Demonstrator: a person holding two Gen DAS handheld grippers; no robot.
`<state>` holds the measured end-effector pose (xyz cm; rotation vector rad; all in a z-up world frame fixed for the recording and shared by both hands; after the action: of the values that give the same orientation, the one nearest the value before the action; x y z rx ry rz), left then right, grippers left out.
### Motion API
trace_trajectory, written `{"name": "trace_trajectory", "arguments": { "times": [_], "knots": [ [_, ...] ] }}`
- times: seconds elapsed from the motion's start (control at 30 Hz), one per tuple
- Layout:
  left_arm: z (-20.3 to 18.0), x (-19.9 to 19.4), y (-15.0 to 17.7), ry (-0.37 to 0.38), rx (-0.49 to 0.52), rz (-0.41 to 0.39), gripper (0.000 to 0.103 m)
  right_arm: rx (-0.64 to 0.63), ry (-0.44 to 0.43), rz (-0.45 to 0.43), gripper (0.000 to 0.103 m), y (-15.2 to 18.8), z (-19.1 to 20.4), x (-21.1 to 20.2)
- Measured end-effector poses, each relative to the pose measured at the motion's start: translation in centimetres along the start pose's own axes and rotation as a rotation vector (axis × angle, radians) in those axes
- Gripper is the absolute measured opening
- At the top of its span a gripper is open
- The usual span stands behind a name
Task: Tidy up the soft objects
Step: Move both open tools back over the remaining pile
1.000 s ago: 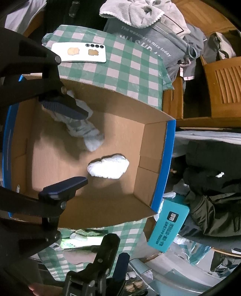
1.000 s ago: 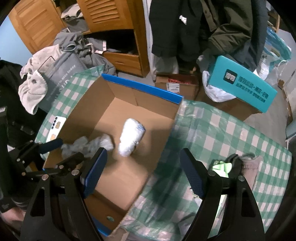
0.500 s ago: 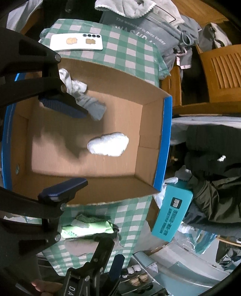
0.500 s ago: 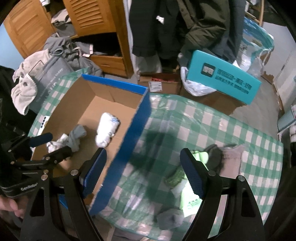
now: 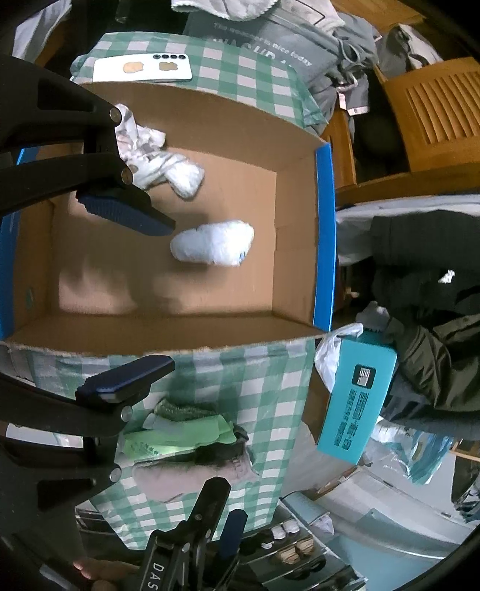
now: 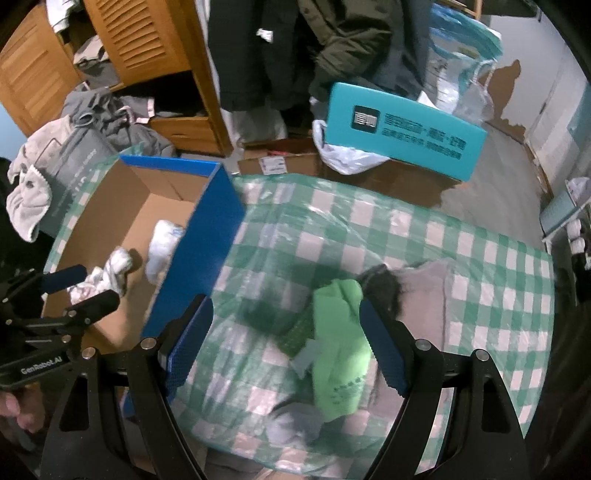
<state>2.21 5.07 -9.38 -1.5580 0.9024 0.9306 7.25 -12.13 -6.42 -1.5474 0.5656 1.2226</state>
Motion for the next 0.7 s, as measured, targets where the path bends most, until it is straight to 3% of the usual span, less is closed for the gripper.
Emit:
{"name": "trace_trajectory", "arguments": {
  "times": [0.7],
  "knots": [
    [-7.1, 2.0, -1.0, 0.026, 0.087, 0.026, 0.073, 0.146, 0.078, 0.069, 0.083, 3.4, -9.2, 2.2]
  ]
}}
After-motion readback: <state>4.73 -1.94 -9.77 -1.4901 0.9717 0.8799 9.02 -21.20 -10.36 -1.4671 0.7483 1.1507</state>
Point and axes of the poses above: each gripper's, at about its wrist camera, not at the fingertips, and x roughly the way its jaws point, z to its left, y to its underside, the point moved 5 cm from there along x, roughly the way its jaws point, and after that the axes turned 3 degrees about y, right-handed, at the moved point
